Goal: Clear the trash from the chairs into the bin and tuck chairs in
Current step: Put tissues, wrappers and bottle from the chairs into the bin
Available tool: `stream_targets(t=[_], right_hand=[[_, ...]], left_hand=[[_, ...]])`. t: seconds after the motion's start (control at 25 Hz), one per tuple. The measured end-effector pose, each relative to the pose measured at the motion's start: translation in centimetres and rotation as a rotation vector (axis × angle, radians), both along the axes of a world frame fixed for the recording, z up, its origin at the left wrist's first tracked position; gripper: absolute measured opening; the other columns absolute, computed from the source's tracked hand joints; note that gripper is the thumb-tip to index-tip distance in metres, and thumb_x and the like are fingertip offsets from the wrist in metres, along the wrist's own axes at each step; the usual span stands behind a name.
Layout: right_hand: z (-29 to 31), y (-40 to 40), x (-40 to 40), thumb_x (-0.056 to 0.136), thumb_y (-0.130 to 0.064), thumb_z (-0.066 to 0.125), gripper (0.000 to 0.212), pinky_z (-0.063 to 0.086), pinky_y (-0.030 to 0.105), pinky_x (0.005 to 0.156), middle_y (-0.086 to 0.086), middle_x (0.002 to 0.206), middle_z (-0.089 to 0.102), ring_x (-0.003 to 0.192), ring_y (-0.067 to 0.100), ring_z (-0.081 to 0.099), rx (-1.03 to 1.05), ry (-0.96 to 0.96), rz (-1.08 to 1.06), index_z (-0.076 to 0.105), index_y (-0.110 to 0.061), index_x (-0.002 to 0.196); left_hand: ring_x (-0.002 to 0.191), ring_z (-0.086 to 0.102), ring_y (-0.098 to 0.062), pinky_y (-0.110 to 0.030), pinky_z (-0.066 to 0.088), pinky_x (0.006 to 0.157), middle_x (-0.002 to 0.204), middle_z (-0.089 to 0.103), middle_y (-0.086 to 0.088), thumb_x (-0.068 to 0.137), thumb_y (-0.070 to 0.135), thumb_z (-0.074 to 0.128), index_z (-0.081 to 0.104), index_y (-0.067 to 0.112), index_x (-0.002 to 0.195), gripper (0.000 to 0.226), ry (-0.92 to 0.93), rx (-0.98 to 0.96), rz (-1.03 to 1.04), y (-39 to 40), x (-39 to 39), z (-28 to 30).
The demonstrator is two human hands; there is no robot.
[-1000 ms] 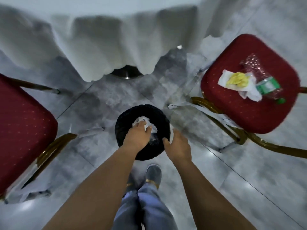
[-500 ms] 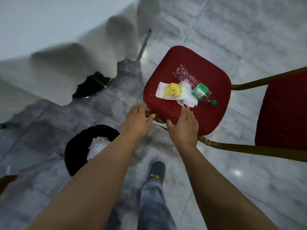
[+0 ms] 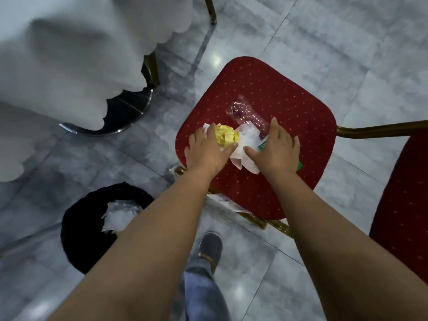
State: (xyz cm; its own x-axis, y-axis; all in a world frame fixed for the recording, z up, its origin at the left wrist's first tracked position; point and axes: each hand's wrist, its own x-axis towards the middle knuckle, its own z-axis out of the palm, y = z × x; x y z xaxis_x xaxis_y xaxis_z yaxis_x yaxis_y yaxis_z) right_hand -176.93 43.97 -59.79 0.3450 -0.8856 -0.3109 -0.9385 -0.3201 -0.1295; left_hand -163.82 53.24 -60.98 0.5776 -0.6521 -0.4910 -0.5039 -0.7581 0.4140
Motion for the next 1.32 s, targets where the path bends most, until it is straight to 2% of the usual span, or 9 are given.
stream_targets(t=[0.12, 0.24, 0.32, 0.48, 0.68, 0.8, 0.96, 1.12, 1.32], right_hand=[[-0.5, -1.3, 0.5, 0.078, -0.061, 0.066, 0.083, 0.043, 0.046, 0.098, 0.012, 0.139, 0.047, 0.125, 0.033, 0.050, 0.183, -0.056, -0.061, 0.039, -0.013, 0.140], [-1.0, -1.0, 0.3, 0.076, -0.061, 0.065, 0.068, 0.049, 0.042, 0.092, 0.005, 0.123, 0.051, 0.112, 0.028, 0.056, 0.374, -0.276, -0.235, 0.051, -0.017, 0.125], [-1.1, -0.5, 0.2, 0.075, -0.060, 0.066, 0.056, 0.050, 0.038, 0.087, -0.001, 0.112, 0.056, 0.103, 0.022, 0.059, 0.440, -0.430, -0.340, 0.055, -0.021, 0.113], [-0.9, 1.0, 0.4, 0.054, -0.066, 0.066, 0.075, 0.054, 0.046, 0.092, 0.002, 0.110, 0.066, 0.100, 0.021, 0.066, 0.609, -0.623, -0.476, 0.059, -0.020, 0.113], [-0.2, 4.4, 0.4, 0.072, -0.053, 0.072, 0.052, 0.055, 0.043, 0.087, -0.001, 0.104, 0.065, 0.096, 0.020, 0.066, 0.613, -0.667, -0.458, 0.057, -0.021, 0.110], [0.9, 8.5, 1.4, 0.078, -0.047, 0.073, 0.039, 0.054, 0.034, 0.076, -0.007, 0.097, 0.062, 0.090, 0.015, 0.064, 0.613, -0.667, -0.405, 0.055, -0.026, 0.105], [1.5, 17.0, 4.5, 0.076, -0.047, 0.075, 0.037, 0.051, 0.037, 0.082, -0.004, 0.095, 0.065, 0.089, 0.017, 0.064, 0.674, -0.664, -0.330, 0.055, -0.027, 0.099], [0.9, 27.2, 7.8, 0.079, -0.041, 0.076, 0.042, 0.052, 0.035, 0.084, -0.007, 0.097, 0.065, 0.090, 0.014, 0.064, 0.760, -0.628, -0.276, 0.054, -0.022, 0.110], [-1.4, 38.6, 10.7, 0.082, -0.042, 0.074, 0.045, 0.045, 0.024, 0.069, -0.007, 0.097, 0.063, 0.083, 0.008, 0.060, 0.865, -0.531, -0.215, 0.053, -0.019, 0.115]], left_hand=[[0.135, 0.030, -0.029, -0.046, 0.032, 0.107, 0.146, 0.030, -0.009, 0.082, 0.070, 0.052, 0.026, 0.029, 0.150, 0.084, 0.020, 0.013, 0.098, -0.8, -0.3, 0.3], [0.126, 0.043, -0.027, -0.041, 0.040, 0.107, 0.139, 0.032, -0.009, 0.077, 0.062, 0.065, 0.032, 0.030, 0.147, 0.083, 0.432, -0.140, 0.327, -1.3, -1.6, 0.1], [0.120, 0.051, -0.024, -0.045, 0.052, 0.095, 0.135, 0.040, -0.002, 0.074, 0.062, 0.068, 0.038, 0.030, 0.140, 0.079, 0.691, -0.244, 0.500, -1.6, -2.5, 0.2], [0.108, 0.061, -0.022, -0.048, 0.054, 0.089, 0.125, 0.059, 0.001, 0.083, 0.055, 0.063, 0.043, 0.030, 0.132, 0.058, 0.956, -0.282, 0.693, -2.1, -2.8, 0.1], [0.080, 0.065, -0.017, -0.040, 0.055, 0.079, 0.103, 0.063, -0.002, 0.086, 0.049, 0.061, 0.049, 0.028, 0.127, 0.047, 1.009, -0.298, 0.738, 1.4, -2.3, 0.5], [0.087, 0.069, -0.024, -0.035, 0.057, 0.070, 0.116, 0.065, -0.017, 0.084, 0.049, 0.063, 0.048, 0.026, 0.130, 0.054, 0.998, -0.326, 0.815, 5.7, -1.4, 1.4], [0.085, 0.069, -0.022, -0.038, 0.057, 0.073, 0.110, 0.069, -0.007, 0.076, 0.053, 0.066, 0.051, 0.026, 0.125, 0.058, 0.986, -0.358, 0.890, 15.0, 1.1, 2.5], [0.086, 0.068, -0.020, -0.032, 0.053, 0.071, 0.111, 0.068, -0.006, 0.091, 0.040, 0.061, 0.048, 0.024, 0.124, 0.038, 0.993, -0.353, 0.994, 26.2, 4.1, 2.9], [0.098, 0.068, -0.021, -0.035, 0.057, 0.076, 0.119, 0.065, -0.007, 0.092, 0.039, 0.061, 0.045, 0.022, 0.133, 0.047, 0.945, -0.315, 1.070, 38.6, 6.4, 1.1]])
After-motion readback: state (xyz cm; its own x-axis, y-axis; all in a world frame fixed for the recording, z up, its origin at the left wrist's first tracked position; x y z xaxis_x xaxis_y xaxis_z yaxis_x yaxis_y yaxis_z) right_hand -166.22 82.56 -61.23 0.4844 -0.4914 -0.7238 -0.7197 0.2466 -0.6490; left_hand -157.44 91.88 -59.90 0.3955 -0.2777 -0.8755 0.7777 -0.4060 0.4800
